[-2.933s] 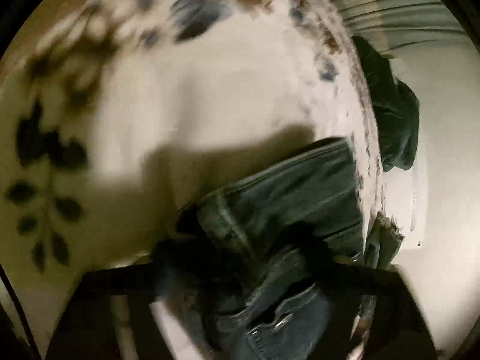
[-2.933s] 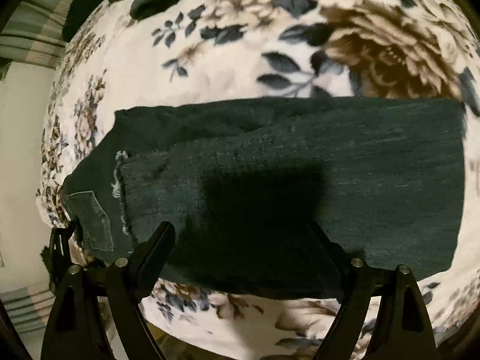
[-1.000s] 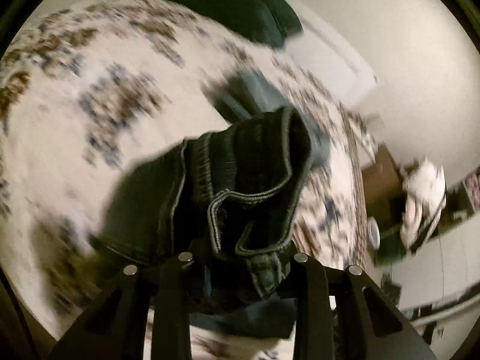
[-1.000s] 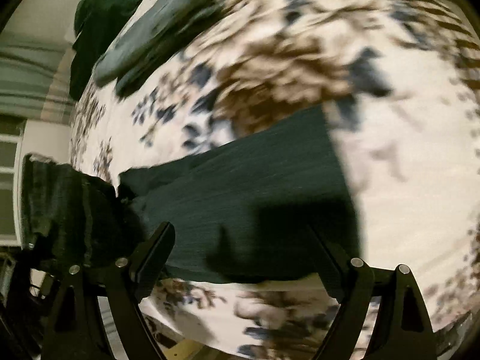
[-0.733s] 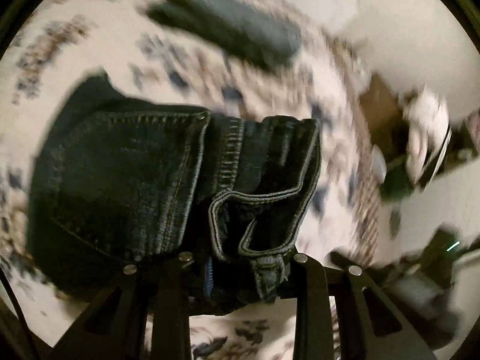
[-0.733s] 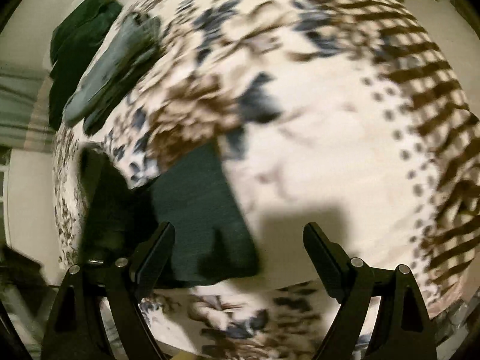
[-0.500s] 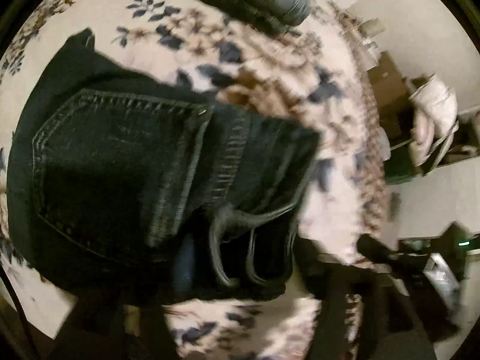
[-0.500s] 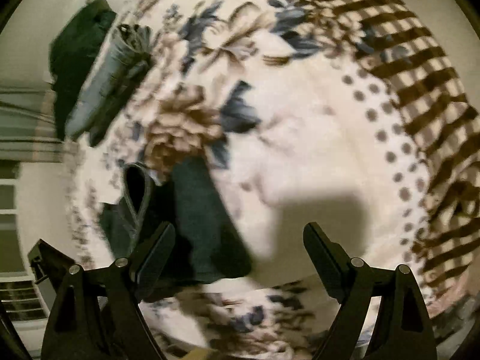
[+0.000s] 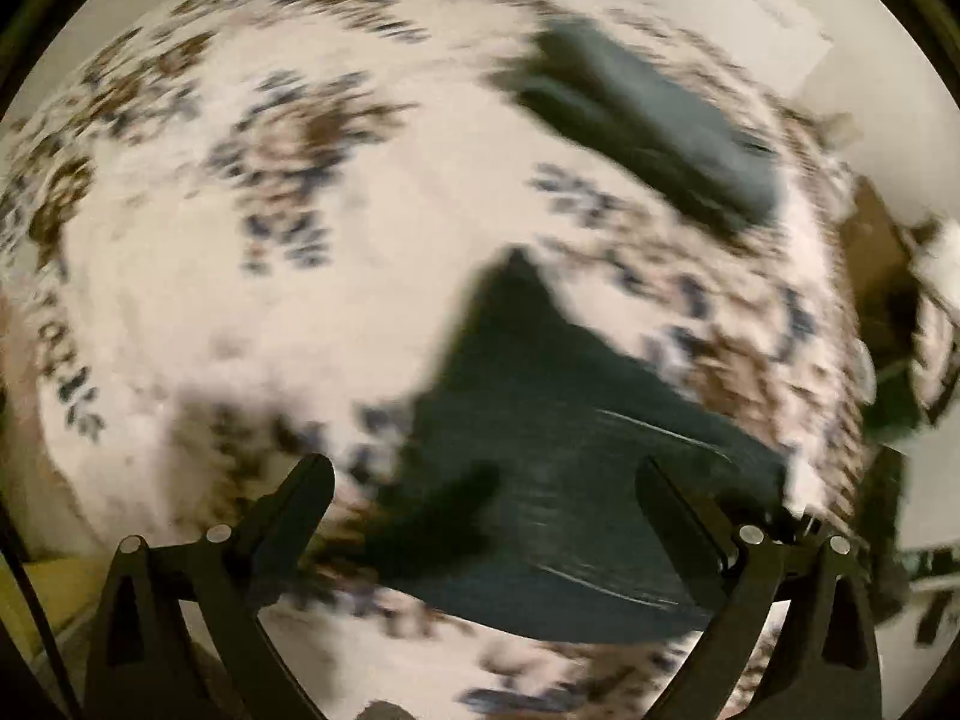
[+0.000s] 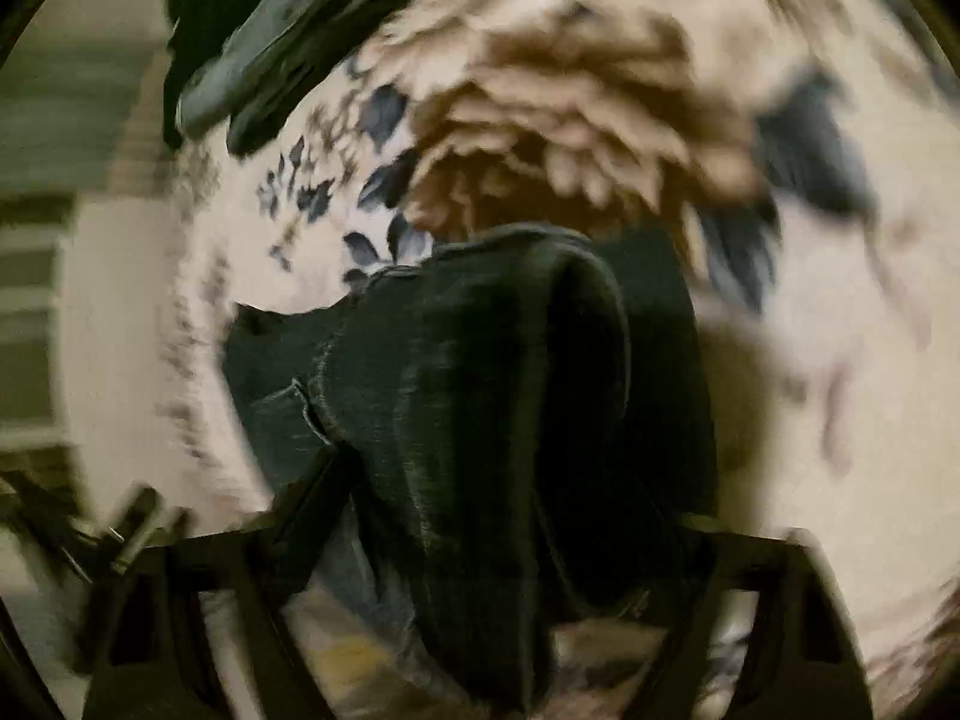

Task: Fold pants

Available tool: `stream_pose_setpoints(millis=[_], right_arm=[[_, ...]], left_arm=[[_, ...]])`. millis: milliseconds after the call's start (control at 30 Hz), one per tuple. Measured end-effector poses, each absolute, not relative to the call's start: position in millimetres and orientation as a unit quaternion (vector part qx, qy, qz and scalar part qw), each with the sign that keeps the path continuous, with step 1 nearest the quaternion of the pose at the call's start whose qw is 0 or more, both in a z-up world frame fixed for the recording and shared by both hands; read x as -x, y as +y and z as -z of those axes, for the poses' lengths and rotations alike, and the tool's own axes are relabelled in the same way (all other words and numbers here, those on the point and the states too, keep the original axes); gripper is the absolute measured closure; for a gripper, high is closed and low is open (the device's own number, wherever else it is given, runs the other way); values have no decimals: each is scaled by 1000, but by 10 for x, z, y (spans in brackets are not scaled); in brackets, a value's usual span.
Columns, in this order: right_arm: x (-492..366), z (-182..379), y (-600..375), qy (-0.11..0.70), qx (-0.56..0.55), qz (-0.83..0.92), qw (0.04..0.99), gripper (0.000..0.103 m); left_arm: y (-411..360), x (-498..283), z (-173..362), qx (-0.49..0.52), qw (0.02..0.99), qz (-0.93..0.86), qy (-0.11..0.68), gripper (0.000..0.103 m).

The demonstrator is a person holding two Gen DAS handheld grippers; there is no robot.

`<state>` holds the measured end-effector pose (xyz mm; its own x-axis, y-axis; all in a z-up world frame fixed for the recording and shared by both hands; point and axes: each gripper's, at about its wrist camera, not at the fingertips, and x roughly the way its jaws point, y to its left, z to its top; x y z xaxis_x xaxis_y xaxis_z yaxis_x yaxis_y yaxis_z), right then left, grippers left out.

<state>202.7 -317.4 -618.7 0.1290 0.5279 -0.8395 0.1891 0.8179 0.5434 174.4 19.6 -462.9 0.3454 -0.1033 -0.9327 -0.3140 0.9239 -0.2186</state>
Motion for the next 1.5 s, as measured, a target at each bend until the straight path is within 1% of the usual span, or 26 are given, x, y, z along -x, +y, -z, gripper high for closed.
stream_pose_setpoints(millis=[33, 100, 267, 467, 533, 567, 600, 633, 667, 700, 733, 767, 800, 833, 867, 933, 1000, 1033, 1100, 1167, 1233, 1267, 1300, 1433, 1467, 1500], right_arm=[[-2027, 6110, -3072, 649, -234, -112, 715, 74], [-1947, 5886, -3061, 629, -212, -92, 742, 88], [-1699, 5445, -3659, 592, -225, -29, 773, 89], [-1544, 6058, -4294, 657, -258, 22, 708, 87], [-1576, 6139, -4301, 666, -264, 12, 697, 73], [-1595, 6161, -4324, 669, -272, 10, 692, 59], [-1617, 6181, -4375, 667, -294, 6, 684, 49], [-1622, 6198, -4409, 663, -310, 2, 681, 44], [-1641, 6232, -4460, 657, -334, -4, 676, 34], [-1653, 6270, -4489, 657, -345, -4, 670, 29], [-1679, 6328, -4507, 661, -355, -5, 661, 29], [-1684, 6419, -4517, 668, -367, -10, 648, 29], [-1682, 6525, -4517, 674, -377, -14, 635, 33], [-1657, 6526, -4493, 670, -372, -12, 643, 43], [-1643, 6523, -4485, 666, -354, -5, 656, 64], [-1603, 6560, -4508, 669, -349, 5, 656, 64], [-1605, 6532, -4491, 669, -349, -1, 657, 63], [-1610, 6507, -4507, 668, -351, -4, 657, 59], [-1625, 6439, -4551, 664, -371, -17, 649, 45], [-1646, 6294, -4635, 644, -376, -16, 666, 34], [-1666, 6195, -4693, 629, -382, -31, 676, 23], [-1702, 6202, -4690, 626, -386, -39, 676, 15], [-1762, 6253, -4666, 632, -387, -45, 670, 13], [-1966, 6602, -4659, 642, -436, -57, 629, 14], [-1996, 6570, -4654, 629, -437, -61, 640, 23], [-2039, 6497, -4617, 621, -425, -67, 655, 44]], left_arm=[[272, -1756, 4674, 180, 798, -72, 570, 0], [326, -1842, 4734, 169, 798, -74, 574, 0], [268, -2116, 4755, 176, 799, -31, 575, 0], [-78, -2659, 5108, 217, 763, 43, 607, 0], [-215, -2824, 5299, 226, 742, 57, 628, 1], [-288, -2921, 5429, 233, 728, 65, 641, 1], [-340, -2993, 5529, 237, 717, 71, 652, 1], [-378, -3054, 5635, 246, 707, 81, 658, 1], [-393, -3100, 5726, 259, 698, 86, 662, 7], [-389, -3138, 5774, 279, 699, 95, 652, 31], [-371, -3149, 5781, 289, 701, 98, 644, 39], [-328, -3171, 5804, 298, 701, 94, 641, 59], [-253, -3176, 5835, 318, 696, 91, 637, 70], [-133, -3165, 5897, 353, 686, 88, 630, 74], [25, -3135, 5996, 397, 667, 82, 625, 82], [229, -3082, 6143, 448, 643, 75, 616, 88], [259, -3055, 6144, 452, 640, 84, 616, 87], [242, -3058, 6075, 441, 644, 88, 618, 87], [209, -3046, 5881, 419, 655, 97, 622, 70], [193, -2997, 5632, 384, 679, 101, 617, 30], [157, -2935, 5436, 348, 707, 99, 608, 11], [123, -2917, 5359, 326, 719, 101, 606, 5], [92, -2914, 5338, 315, 724, 110, 603, 3], [-208, -3058, 5555, 292, 706, 139, 630, 2], [-296, -3136, 5712, 282, 689, 134, 653, 2], [-350, -3180, 5785, 276, 684, 133, 663, 4]])
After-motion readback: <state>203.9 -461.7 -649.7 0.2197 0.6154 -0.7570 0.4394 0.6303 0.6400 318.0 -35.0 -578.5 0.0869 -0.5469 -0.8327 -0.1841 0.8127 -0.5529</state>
